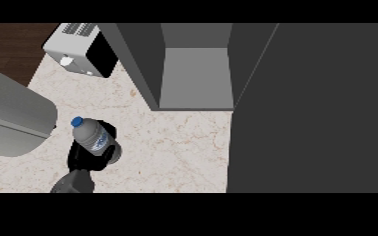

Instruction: Pick up the bottled water, place it into the cabinet and close the cabinet

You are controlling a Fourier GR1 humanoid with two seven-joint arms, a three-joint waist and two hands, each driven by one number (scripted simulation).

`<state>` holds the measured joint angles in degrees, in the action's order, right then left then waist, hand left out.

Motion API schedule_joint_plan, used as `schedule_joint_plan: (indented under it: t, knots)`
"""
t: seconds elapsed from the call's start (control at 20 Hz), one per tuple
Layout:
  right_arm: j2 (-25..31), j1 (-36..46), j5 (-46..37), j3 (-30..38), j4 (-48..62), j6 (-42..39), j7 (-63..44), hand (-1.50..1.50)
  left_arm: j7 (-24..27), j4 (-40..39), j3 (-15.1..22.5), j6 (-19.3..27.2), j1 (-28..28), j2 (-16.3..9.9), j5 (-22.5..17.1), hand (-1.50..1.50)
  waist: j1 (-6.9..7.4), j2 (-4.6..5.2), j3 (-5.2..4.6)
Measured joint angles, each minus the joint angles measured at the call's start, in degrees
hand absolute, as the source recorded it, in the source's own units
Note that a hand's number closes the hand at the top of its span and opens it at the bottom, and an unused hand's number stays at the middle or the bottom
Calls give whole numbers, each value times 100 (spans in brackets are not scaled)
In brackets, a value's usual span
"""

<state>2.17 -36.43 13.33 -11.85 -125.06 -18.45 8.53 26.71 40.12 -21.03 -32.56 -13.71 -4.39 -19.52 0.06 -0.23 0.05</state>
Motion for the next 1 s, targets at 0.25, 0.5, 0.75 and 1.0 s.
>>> schedule_joint_plan:
  t: [0.25,0.5,0.75,1.0]
  knots:
    - [4,139,41,5,136,4,8,-150,-660,1167,376,320,362,260,-190,150,7,2,1]
    - [-8,117,79,-47,125,15,21,-150,-1039,2393,1227,1034,733,385,-511,150,7,-3,0]
    - [15,328,179,28,224,44,-72,-150,-1351,3254,2052,2083,615,422,-706,150,-11,6,-2]
    - [73,261,203,17,274,-33,20,-150,-1367,3355,2678,3046,117,433,-655,150,-47,14,-3]
